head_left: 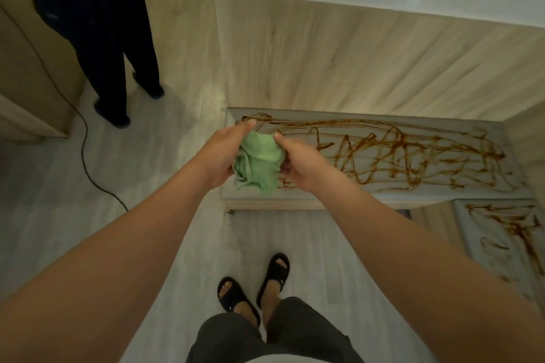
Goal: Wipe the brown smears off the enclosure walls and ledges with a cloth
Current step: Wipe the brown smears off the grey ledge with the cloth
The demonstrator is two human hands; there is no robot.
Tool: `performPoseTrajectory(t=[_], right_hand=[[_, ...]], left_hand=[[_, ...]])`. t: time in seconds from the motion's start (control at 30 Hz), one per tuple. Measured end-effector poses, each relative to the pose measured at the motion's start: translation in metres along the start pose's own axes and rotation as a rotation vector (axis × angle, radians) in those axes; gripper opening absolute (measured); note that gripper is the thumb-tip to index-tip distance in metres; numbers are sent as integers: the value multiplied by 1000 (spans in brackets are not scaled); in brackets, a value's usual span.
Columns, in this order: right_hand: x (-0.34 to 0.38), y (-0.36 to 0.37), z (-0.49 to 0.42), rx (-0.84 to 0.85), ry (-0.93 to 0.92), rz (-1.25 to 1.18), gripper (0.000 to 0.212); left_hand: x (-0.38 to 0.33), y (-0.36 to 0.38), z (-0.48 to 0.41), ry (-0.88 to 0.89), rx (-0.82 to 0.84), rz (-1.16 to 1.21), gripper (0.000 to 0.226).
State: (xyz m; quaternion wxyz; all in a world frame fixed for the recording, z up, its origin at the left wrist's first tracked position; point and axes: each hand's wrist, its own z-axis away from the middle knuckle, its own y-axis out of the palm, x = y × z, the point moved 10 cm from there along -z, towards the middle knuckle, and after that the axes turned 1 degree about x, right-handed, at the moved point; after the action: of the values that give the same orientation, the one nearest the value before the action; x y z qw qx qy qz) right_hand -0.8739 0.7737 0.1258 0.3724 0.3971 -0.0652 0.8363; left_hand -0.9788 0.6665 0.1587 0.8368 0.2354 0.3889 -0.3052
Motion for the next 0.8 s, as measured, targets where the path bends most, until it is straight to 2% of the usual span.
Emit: performPoseTrajectory(t=[0.1,0.17,0.27,0.37,0.5,0.63,0.8], right_hand=[[20,-19,-17,-70,-90,-178,34],[26,-33,-28,-125,-105,-214,25],[40,-38,-40,-142,-144,-141,16],[62,-41,-46,-167,-246,30,22],[87,-44,-50,-160,-363,260,20],[80,-31,-63,-39,-278,227,10],[72,-19,-78,18,-236,284,30]], left_hand=[[-6,-26,-11,66,-172,41,21],[-12,-38,-17,91,-255,61,20],[-26,-40,-27,130,-311,13,15],[-39,-41,-38,118,-351,-37,25],[-46,-40,-50,83,-280,42,28],[-51,-40,-61,114,-242,-66,59],[-48,-43,-90,105,-91,-273,49]])
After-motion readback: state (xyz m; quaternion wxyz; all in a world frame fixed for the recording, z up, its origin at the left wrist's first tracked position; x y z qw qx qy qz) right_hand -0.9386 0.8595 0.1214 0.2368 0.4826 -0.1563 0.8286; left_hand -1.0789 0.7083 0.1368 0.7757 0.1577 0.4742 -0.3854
